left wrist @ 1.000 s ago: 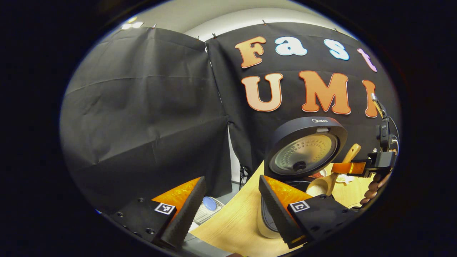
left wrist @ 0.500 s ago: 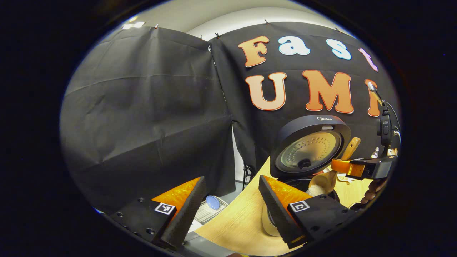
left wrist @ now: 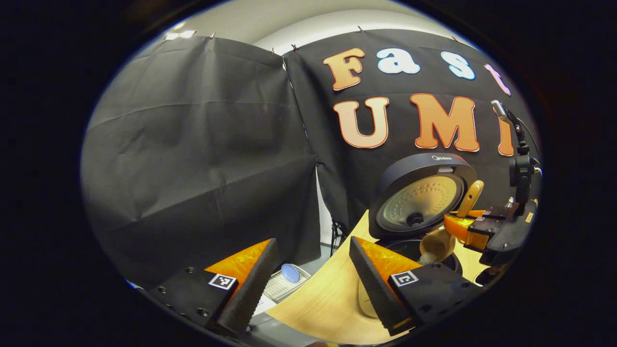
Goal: Close the left gripper, press the button to open the rice cooker; take a wooden spoon from the chopstick holder with the right hand, scoop a spoonful of rice and pour it into the rice cooker, then put the wooden spoon back into the chopstick holder.
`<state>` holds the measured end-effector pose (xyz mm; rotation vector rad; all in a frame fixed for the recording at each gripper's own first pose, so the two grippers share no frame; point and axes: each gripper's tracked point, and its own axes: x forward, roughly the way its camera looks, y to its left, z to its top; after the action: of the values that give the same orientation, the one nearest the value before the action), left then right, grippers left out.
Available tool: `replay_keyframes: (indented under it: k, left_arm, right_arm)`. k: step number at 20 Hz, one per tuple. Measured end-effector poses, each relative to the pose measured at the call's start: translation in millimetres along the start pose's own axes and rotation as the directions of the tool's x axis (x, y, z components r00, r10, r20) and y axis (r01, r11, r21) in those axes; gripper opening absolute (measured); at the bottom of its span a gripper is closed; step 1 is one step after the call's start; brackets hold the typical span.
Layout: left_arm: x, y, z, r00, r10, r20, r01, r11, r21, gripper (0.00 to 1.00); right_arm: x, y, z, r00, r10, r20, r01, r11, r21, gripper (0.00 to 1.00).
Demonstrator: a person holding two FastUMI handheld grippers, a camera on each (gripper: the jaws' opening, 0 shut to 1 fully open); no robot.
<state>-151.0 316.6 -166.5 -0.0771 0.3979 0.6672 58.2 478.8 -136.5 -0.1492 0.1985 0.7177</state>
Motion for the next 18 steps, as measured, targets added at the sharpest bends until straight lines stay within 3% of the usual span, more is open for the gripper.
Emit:
replay_keyframes:
  k: [5, 6, 7, 8, 9, 10, 11, 15, 18]
  left_arm:
    - [-0.9, -1.5, 4.5, 1.000, -0.009, 0.026, 0.008, 0.999, 0.036, 1.00]
    - [-1.4, -2.9, 6.0, 0.999, -0.014, 0.030, 0.012, 0.999, 0.043, 0.93]
    - [-2.3, -3.5, 6.8, 0.999, -0.016, 0.033, 0.014, 0.999, 0.051, 1.00]
    - [-3.2, -5.8, 8.7, 0.999, -0.020, 0.038, 0.018, 0.998, 0.056, 1.00]
    - [-3.6, -7.9, 9.6, 0.999, -0.024, 0.039, 0.021, 0.998, 0.061, 0.93]
    - [-2.6, -10.1, 9.2, 0.999, -0.026, 0.040, 0.023, 0.998, 0.064, 0.93]
    - [-3.1, -12.2, 9.8, 0.999, -0.029, 0.039, 0.026, 0.997, 0.066, 1.00]
    - [-2.4, -17.9, 6.4, 0.999, -0.038, 0.026, 0.036, 0.998, 0.056, 1.00]
    - [-0.8, -26.7, 4.5, 0.999, -0.050, 0.016, 0.049, 0.998, 0.043, 1.00]
  right_arm:
    - [-1.7, 10.5, -3.3, 1.000, 0.025, 0.019, -0.022, 0.991, -0.133, 0.05]
    - [-3.0, 10.8, -5.7, 0.999, 0.030, 0.016, -0.028, 0.991, -0.134, 0.05]
    - [-2.8, 12.8, -6.3, 0.999, 0.032, 0.016, -0.030, 0.990, -0.134, 0.05]
    - [-2.9, 11.4, -5.1, 0.999, 0.029, 0.015, -0.027, 0.991, -0.131, 0.05]
    - [-4.5, 9.8, -6.9, 1.000, 0.029, 0.012, -0.027, 0.993, -0.117, 0.05]
    - [-5.2, 7.7, -8.1, 1.000, 0.027, 0.006, -0.027, 0.995, -0.100, 0.05]
    - [-6.5, 4.6, -9.5, 1.000, 0.026, -0.001, -0.026, 0.997, -0.069, 0.05]
    - [-15.9, -12.3, -23.1, 0.996, 0.029, -0.078, -0.017, 0.989, 0.147, 0.05]
    - [-28.8, -33.9, -23.2, 0.995, 0.013, -0.098, 0.011, 0.972, 0.235, 0.05]
